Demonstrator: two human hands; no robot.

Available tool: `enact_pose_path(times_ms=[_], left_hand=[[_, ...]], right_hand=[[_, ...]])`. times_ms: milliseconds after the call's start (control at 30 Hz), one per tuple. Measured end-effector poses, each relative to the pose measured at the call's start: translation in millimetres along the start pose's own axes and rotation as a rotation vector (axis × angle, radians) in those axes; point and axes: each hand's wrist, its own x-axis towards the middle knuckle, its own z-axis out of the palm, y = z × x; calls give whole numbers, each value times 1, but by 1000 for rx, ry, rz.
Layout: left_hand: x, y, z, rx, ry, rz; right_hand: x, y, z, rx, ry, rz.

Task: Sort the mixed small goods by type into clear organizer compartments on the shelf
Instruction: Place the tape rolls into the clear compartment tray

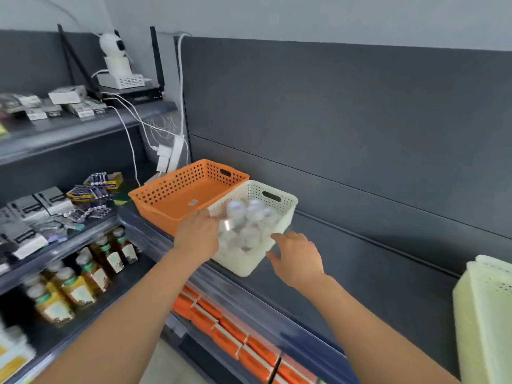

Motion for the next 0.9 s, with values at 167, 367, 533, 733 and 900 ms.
enact_pose_path(times_ms=[167, 367, 533, 733, 900], left_hand=[[32, -40, 19, -38, -37, 50], [60, -42, 39, -82, -29, 134], [72, -24, 48, -216, -44, 88], [67, 1, 62, -529, -86, 42], [58, 17, 54, -676, -70, 80]], right_hand=[[37, -35, 20, 10, -34, 176], [46, -37, 22, 109, 17, 338], [35, -10, 18, 180, 24, 522], [15, 7, 16, 327, 82, 622], [-6, 14, 10, 347, 134, 608]])
